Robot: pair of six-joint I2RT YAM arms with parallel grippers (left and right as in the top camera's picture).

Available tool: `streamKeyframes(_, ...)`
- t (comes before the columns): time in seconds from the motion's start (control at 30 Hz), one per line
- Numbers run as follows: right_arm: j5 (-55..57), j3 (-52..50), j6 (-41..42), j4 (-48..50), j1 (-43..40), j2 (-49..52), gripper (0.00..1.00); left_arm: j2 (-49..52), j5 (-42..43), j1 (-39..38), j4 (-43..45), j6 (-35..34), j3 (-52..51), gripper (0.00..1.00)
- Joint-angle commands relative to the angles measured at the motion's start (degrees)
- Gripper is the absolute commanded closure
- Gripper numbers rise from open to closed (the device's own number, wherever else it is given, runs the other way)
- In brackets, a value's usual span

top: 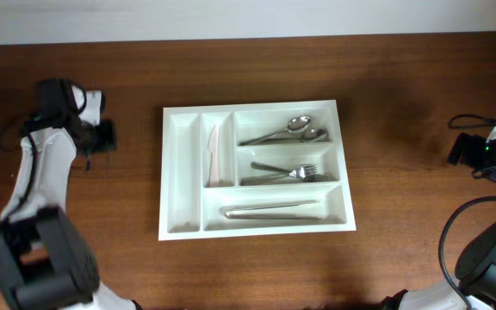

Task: Pack container
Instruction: 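Carry the spoon into the tray's leftmost compartment and release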

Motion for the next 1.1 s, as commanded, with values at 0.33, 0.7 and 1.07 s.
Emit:
streamKeyframes(0.33,0.28,-0.31,0.5,0.0,-0.31,-0.13,0.01,-14.08,2.82,-18.23,-5.77,-13.49,1.81,0.98)
streamKeyframes(0.7,0.28,-0.31,0.5,0.0,-0.31,-0.13,0.01,-10.93,-5.66,-23.76,-11.72,-21.16,1.6,0.98)
streamKeyframes(1.07,0.28,-0.31,0.5,0.0,-0.31,-0.13,0.01,-2.62,-4.15,-23.78,-12.13,-21.16,1.6,0.98)
